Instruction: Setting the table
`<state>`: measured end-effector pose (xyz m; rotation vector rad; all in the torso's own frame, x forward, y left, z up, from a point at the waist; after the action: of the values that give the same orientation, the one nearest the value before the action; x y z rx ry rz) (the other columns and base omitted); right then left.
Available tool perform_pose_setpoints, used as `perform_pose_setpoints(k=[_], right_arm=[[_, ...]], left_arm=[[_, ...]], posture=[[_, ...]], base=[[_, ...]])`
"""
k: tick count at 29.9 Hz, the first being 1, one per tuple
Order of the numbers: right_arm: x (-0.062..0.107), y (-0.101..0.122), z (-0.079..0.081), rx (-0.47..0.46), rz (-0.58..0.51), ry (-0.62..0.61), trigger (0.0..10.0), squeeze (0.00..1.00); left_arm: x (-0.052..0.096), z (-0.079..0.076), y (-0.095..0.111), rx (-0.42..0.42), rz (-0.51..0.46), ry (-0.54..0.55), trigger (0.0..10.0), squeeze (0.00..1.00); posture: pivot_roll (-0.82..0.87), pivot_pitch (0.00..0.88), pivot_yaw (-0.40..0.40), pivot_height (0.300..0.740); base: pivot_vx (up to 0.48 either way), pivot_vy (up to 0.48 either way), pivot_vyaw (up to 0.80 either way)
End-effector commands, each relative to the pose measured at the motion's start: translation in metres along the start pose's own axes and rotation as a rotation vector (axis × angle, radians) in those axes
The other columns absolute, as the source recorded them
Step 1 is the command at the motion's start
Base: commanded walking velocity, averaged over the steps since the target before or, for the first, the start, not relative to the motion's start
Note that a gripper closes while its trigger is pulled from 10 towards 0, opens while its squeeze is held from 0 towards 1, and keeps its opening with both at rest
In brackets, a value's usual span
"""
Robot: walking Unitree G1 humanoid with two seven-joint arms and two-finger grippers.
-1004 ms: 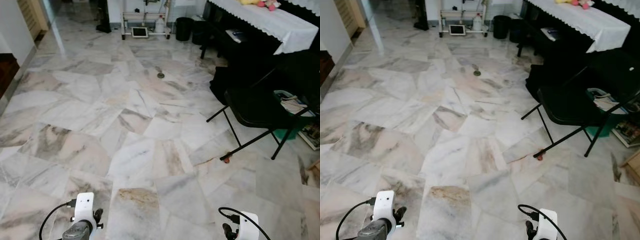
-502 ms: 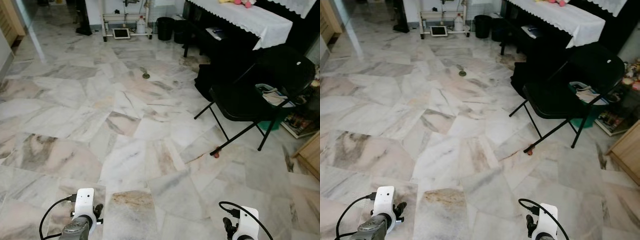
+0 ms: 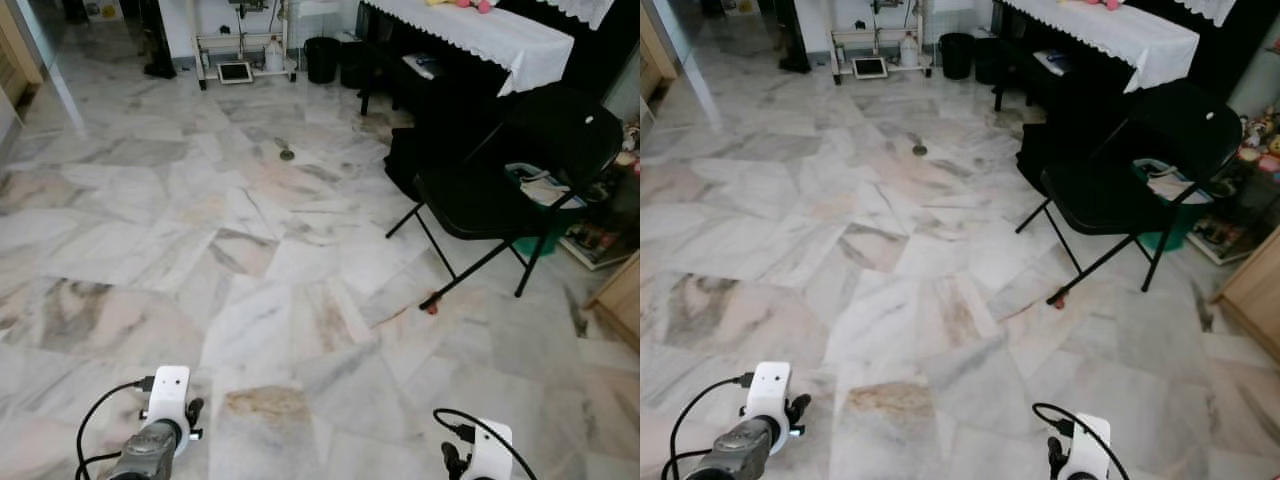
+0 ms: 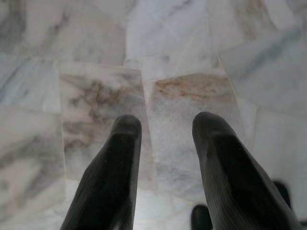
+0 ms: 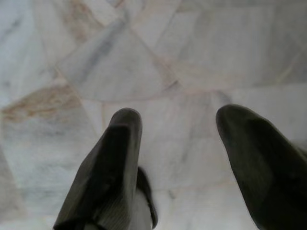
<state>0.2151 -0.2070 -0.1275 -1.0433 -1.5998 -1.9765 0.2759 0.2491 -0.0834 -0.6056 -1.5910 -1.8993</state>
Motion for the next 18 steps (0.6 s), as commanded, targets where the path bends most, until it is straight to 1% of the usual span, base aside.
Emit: perform_pose_setpoints(k=[1,7,10,16,18], right_arm=[[0.0012,-0.0030,-0.0105,-0.009,0.011,-0.027,10.0,0.00],[0.0014,-0.0035,-0.0112,-0.006,0.013,-0.026,10.0,0.00],[0.0013,-0.0035,-0.0113,-0.002,0.014,-0.025,10.0,0.00],[0.0010,-0.0026,-0.0105,0.001,0.013,-0.022,10.0,0.00],[0.0009,-0.0026,-0.0105,0.003,0.014,-0.021,10.0,0.00]], left_arm=[[-0.0024,-0.0093,0.0083,-0.001,-0.013,-0.022,10.0,0.00],[-0.0021,-0.0100,0.0068,-0.010,-0.010,-0.024,10.0,0.00],[-0.0020,-0.0101,0.0065,0.005,-0.011,-0.023,10.0,0.00],[-0.0022,-0.0102,0.0068,-0.011,-0.009,-0.022,10.0,0.00],[-0.0022,-0.0105,0.0066,-0.018,-0.009,-0.020,10.0,0.00]], posture=[[0.08,0.000,-0.001,0.740],[0.08,0.000,-0.002,0.740],[0.08,0.000,-0.004,0.740],[0.08,0.000,-0.008,0.740],[0.08,0.000,-0.009,0.740]], base=[[0.000,0.000,-0.74],[0.000,0.000,-0.74],[0.000,0.000,-0.74],[0.000,0.000,-0.74],[0.000,-0.424,-0.74]])
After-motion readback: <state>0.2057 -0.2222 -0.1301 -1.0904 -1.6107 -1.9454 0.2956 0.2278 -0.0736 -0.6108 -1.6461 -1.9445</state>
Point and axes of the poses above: a point about 5 cm out from each wrist's last joint towards the gripper, its own x axis pointing back from the gripper into the wrist, its own y axis along the axis of the wrist's last joint, z = x × y, the point moved 6 cm from there along -x, pointing out of the wrist towards the gripper, and after that the axes turned 3 degrees about -x, right-handed, at the moved point
